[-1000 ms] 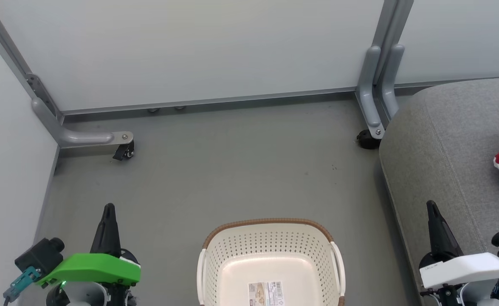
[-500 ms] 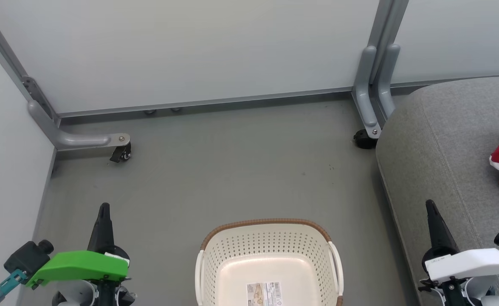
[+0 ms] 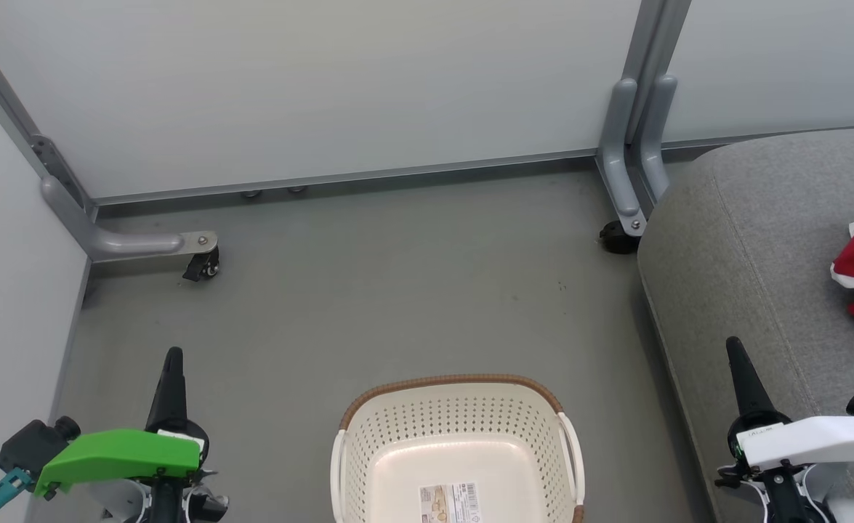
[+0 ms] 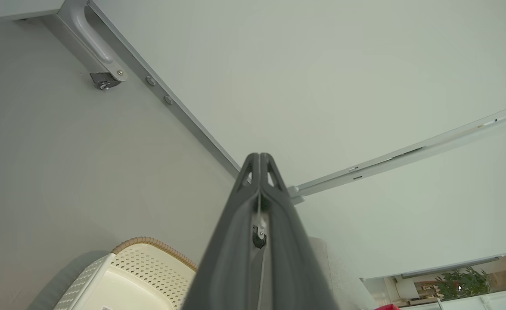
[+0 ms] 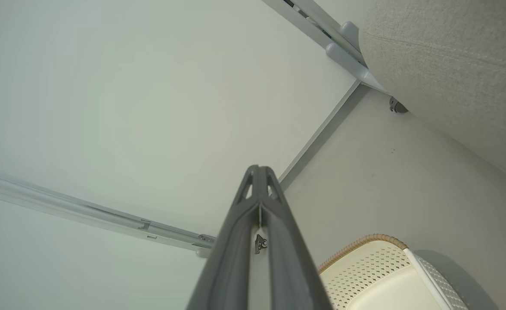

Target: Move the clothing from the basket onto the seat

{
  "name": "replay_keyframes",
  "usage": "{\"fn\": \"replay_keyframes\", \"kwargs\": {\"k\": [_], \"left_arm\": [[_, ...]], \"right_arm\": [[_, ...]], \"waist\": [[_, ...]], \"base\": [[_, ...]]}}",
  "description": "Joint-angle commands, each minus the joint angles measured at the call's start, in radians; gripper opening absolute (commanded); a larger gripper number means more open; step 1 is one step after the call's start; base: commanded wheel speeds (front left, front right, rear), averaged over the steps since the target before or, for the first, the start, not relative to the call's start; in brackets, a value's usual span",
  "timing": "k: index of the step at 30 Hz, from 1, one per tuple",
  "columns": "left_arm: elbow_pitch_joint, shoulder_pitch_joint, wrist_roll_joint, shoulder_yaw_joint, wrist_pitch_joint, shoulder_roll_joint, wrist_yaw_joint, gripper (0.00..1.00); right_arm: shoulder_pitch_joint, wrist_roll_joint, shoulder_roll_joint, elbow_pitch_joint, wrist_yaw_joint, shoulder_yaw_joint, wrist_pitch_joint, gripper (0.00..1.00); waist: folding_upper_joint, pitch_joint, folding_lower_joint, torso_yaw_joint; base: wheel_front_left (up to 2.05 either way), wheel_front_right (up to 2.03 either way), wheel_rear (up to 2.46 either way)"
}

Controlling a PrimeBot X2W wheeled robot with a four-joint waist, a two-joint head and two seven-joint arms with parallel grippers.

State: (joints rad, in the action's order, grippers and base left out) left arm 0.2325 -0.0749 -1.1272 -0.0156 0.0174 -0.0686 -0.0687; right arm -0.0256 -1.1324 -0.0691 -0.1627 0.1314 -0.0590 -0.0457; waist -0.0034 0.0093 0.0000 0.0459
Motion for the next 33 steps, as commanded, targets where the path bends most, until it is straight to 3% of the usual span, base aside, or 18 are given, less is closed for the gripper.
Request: {"fn": "replay_keyframes", "kwargs": {"k": [1,33], "left_arm": [[-0.006,-0.031,-0.029,-0.009,-0.008,0.001,-0.007,0.00],[0.008,-0.040,-0.302,-0.066,-0.085,0.011,-0.042,0.00]], "right_arm": [[-0.022,-0.029,-0.008,0.002,-0.001,-0.003,0.006,0.00],[-0.062,-0.320,-0.011,-0.050,-0.001,-0.011,0.082,0.00]], "waist": [[0.0017,0.000,0.0000,-0.001],[0.0026,-0.004,0.0000,-0.025]], "base": [[0.00,0.00,0.00],[0.00,0.00,0.00]]}}
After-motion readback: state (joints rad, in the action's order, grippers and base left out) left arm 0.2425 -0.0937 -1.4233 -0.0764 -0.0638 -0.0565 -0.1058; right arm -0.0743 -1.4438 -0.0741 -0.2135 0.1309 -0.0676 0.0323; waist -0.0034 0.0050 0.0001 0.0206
